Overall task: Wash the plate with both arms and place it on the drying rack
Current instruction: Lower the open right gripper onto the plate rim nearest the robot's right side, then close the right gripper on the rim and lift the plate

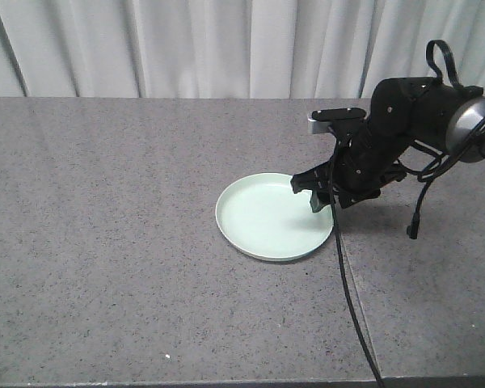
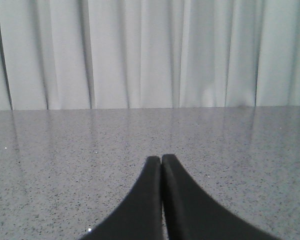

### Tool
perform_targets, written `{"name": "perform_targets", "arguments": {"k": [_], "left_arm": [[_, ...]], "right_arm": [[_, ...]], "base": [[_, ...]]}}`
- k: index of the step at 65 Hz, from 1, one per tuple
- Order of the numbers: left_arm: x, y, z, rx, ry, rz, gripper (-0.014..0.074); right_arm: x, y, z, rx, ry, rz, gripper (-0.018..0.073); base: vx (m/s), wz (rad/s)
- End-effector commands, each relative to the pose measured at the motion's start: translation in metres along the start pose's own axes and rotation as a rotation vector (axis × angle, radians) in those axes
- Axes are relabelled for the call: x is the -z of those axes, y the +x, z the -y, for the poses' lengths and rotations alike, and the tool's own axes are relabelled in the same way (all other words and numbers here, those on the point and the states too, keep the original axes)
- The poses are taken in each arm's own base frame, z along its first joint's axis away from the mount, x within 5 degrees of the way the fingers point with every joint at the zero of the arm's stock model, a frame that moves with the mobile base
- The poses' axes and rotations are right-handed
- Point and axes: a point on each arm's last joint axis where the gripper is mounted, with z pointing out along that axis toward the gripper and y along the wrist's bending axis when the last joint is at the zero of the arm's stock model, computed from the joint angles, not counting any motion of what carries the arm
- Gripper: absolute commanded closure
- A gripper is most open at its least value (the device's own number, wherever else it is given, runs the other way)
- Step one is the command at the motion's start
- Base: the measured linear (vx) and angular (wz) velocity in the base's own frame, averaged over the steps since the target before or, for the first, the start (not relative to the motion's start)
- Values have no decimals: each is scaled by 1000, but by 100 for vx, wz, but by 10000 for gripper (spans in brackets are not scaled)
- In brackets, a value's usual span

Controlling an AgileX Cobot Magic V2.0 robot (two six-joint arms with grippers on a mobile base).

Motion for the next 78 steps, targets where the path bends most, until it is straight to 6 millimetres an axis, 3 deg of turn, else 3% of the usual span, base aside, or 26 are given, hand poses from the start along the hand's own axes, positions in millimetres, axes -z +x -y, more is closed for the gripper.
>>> {"name": "perform_targets", "arguments": {"k": [1,17,39,58,67,78], "left_arm": [[3,-17,1,9,15,113,603],[3,-17,1,9,15,113,603],[3,-17,1,9,15,113,603],[3,-17,1,9,15,113,603],[3,-17,1,9,15,113,603],[3,-17,1,9,15,113,603]], "right_arm": [[23,-13,-3,2,0,101,197],[10,-14,-1,-2,0,69,264],[10,-14,-1,-2,-1,62,473],[11,-13,-3,-10,-13,53,559],[18,-13,-8,-42,-69,61,568],[47,-12,-15,-38,-119,119,564]], "base": [[0,0],[0,0],[0,0],[0,0],[0,0],[0,0]]}}
